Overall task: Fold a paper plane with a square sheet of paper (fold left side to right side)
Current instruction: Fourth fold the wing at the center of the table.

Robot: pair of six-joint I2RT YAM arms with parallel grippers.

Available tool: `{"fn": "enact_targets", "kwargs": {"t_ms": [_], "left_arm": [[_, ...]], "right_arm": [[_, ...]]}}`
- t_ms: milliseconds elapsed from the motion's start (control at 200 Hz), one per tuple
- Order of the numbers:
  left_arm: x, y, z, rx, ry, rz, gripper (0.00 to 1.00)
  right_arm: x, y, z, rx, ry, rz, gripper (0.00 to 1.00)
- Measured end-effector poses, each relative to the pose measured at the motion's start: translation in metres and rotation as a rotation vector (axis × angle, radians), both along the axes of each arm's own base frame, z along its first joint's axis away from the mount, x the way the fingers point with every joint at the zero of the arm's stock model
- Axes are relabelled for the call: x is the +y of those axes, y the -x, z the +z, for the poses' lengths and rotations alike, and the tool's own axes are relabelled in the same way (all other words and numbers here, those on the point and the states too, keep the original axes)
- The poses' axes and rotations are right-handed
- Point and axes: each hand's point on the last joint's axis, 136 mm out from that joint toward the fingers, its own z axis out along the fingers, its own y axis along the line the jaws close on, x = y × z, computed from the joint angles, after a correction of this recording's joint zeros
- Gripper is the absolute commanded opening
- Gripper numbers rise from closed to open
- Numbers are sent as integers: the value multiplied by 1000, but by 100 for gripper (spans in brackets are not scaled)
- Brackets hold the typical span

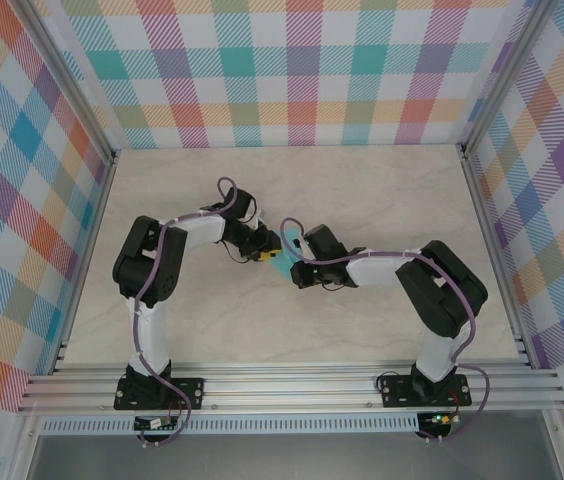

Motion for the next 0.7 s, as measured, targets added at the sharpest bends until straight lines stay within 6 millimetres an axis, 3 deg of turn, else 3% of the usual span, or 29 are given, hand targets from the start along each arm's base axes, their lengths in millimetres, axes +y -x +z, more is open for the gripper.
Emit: {"fn": "enact_targets", "kwargs": {"t_ms": [700], "left_arm": [[-6, -2, 2, 3, 14, 6, 37]], "right_arm": [[-1, 0, 3, 53, -67, -4, 19]]}}
